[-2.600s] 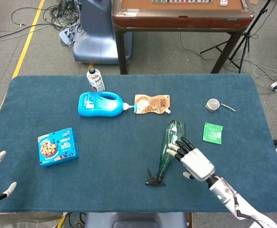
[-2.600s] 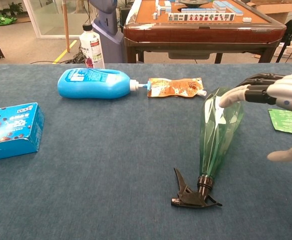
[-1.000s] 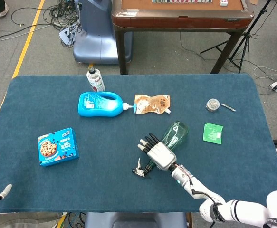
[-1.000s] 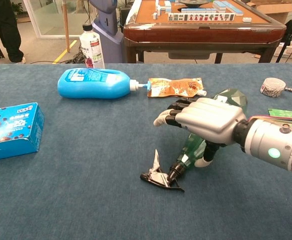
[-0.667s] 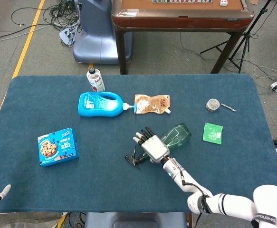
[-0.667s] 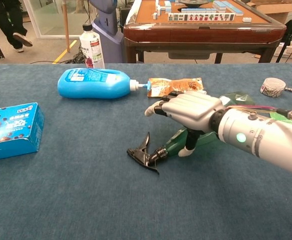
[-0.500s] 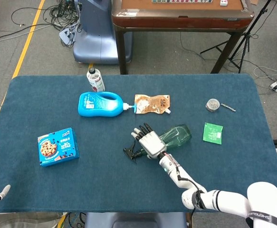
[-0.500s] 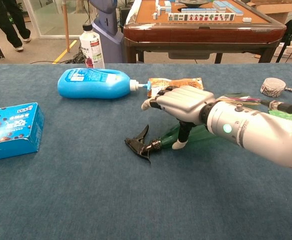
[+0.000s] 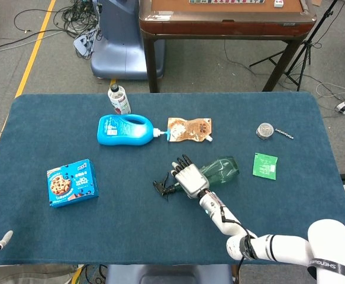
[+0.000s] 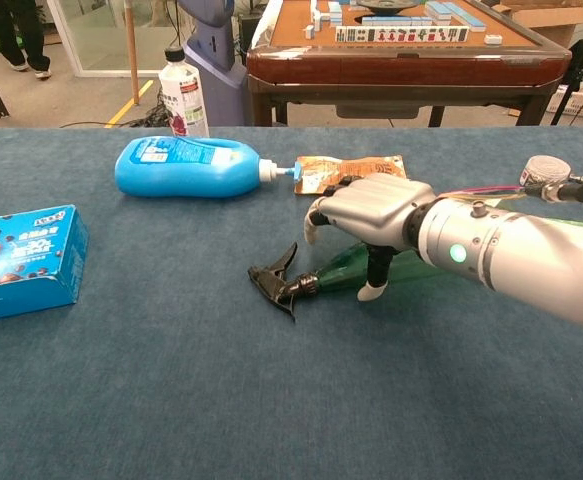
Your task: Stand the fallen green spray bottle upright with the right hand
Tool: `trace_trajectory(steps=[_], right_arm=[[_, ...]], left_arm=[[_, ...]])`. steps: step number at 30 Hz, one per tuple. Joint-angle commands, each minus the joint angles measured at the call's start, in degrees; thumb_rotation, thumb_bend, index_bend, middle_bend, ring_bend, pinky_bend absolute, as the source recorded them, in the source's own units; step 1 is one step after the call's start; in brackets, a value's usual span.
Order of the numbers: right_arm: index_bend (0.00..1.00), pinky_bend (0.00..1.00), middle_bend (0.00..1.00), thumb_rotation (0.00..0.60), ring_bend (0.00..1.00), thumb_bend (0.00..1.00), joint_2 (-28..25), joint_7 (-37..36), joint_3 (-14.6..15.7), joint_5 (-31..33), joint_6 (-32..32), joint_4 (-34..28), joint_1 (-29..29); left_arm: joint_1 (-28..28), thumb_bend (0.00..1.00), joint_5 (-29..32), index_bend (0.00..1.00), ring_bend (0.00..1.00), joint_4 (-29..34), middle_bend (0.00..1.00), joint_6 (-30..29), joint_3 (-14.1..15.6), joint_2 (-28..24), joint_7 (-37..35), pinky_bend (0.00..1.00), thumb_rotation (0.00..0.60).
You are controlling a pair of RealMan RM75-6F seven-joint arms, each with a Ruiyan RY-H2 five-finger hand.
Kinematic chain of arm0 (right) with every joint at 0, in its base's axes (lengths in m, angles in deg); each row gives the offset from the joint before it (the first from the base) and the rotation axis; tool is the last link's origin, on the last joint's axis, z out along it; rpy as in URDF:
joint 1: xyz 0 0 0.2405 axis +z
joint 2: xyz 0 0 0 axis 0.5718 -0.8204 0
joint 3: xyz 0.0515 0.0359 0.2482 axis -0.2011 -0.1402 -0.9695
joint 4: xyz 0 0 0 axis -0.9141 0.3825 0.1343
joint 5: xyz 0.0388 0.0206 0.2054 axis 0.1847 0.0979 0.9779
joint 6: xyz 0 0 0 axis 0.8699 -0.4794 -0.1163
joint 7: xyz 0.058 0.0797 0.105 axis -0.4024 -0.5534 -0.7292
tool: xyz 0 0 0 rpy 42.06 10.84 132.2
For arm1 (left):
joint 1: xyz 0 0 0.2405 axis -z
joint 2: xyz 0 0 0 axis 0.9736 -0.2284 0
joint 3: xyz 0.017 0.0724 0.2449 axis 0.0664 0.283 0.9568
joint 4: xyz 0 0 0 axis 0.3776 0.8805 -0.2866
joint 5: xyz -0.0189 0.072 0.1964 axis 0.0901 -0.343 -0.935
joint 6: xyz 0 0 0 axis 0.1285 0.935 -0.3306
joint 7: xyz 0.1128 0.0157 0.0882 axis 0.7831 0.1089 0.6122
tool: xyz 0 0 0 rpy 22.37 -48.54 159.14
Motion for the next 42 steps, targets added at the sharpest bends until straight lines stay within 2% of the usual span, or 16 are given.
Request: trace_trajectory(steps=[1,6,15,21,26,31,35,42], right_arm=[[0.31,0.04,0.17,0.6,0.04,0.09,0.0,0.6,0.9,0.9,-0.5,0.3,0.8],[0.37,0.04,0.18,0.6,0.04,0.12,0.9,1.4,2.2,2.2,-0.8,1.9,2.0],[0.48,0.04,0.23,0.6,0.04,0.19,1.7,-0.2,2.7,2.5,-1.8,3.1,3.3],[0.62,0.04,0.32,0.6,0.1,0.26,1.4,-3.5,2.2,0.1,-3.6,2.2,3.2],[0.69,0.04,0.38,0.6,0.16,0.29,-1.1,-11.5,0.8,-5.4,-6.6,-1.8,1.2],[0.72,0.09,0.43,0.6,0.22,0.3,-5.2,-23.8,-1.8,-11.1,-11.5,-7.6,-2.8],[0.73,0.11,0.44,0.6,0.23,0.3,-8.4,-34.5,-3.2,-13.9,-14.2,-11.3,-6.3],[0.73,0.14,0.46,0.6,0.26,0.3,-11.5,-51.6,-4.1,-17.6,-18.1,-11.5,-12.1]], left_arm=[[-0.1,0.26,0.1,0.04,0.06,-0.1,0.0,0.0,0.0,0.0,-0.1,0.02,0.6],[-0.2,0.26,0.1,0.05,0.06,-0.3,0.0,-0.1,0.1,0.1,-0.2,0.02,0.6],[-0.4,0.25,0.2,0.05,0.06,-0.6,0.0,-0.4,0.0,0.0,-0.6,0.02,0.6],[-0.6,0.26,0.2,0.05,0.06,-0.7,0.0,-0.5,0.0,-0.1,-0.9,0.02,0.6],[-0.6,0.26,0.0,0.06,0.06,-0.5,0.0,-0.6,0.0,-0.2,-0.9,0.02,0.6],[-0.5,0.26,-0.1,0.07,0.06,-0.3,0.0,-0.5,0.0,-0.2,-0.7,0.02,0.6],[-0.4,0.26,-0.4,0.07,0.06,-0.1,0.0,-0.3,0.0,-0.2,-0.4,0.02,0.6],[-0.3,0.25,-0.7,0.07,0.06,0.4,0.0,-0.4,0.0,-0.3,-0.1,0.02,0.6]])
